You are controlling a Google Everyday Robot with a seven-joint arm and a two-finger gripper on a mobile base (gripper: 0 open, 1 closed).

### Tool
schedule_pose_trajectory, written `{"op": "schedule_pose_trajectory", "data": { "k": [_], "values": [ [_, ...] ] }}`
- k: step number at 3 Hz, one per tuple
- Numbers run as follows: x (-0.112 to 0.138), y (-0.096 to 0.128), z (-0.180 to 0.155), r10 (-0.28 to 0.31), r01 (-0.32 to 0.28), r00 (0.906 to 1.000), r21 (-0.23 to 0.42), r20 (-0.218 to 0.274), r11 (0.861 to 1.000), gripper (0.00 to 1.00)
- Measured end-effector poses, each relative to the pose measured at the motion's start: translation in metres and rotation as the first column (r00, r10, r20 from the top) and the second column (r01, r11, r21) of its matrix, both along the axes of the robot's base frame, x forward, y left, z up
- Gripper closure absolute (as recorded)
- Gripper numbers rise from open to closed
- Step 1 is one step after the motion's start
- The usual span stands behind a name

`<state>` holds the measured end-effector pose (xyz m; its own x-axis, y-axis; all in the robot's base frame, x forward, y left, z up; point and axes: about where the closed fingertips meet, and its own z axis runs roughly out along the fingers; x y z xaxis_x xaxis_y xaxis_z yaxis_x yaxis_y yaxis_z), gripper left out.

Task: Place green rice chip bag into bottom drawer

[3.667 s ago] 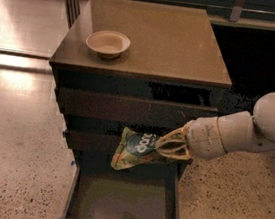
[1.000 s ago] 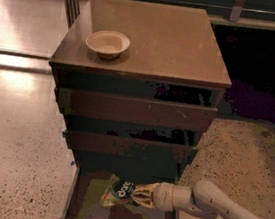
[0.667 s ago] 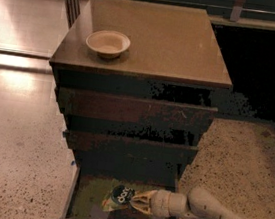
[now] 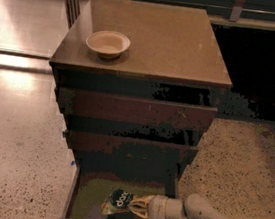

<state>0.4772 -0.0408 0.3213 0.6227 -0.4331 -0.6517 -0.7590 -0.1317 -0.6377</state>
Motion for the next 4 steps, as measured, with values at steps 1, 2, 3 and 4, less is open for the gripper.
{"op": "schedule_pose_trajectory", "data": {
  "k": [1, 2, 3, 4],
  "values": [
    [0.002, -0.002, -0.036, 0.012, -0.012, 0.9999, -0.003, 0.007, 1.0, 1.0],
    [0.031, -0.017, -0.096, -0.011, 0.011, 0.9999, -0.015, 0.007, 1.0, 1.0],
    [0.046, -0.026, -0.129, -0.034, 0.034, 0.9994, -0.021, 0.001, 0.999, 1.0],
    [0.054, -0.033, -0.13, -0.051, 0.051, 0.9987, -0.027, 0.01, 0.998, 0.81]
  ]
}}
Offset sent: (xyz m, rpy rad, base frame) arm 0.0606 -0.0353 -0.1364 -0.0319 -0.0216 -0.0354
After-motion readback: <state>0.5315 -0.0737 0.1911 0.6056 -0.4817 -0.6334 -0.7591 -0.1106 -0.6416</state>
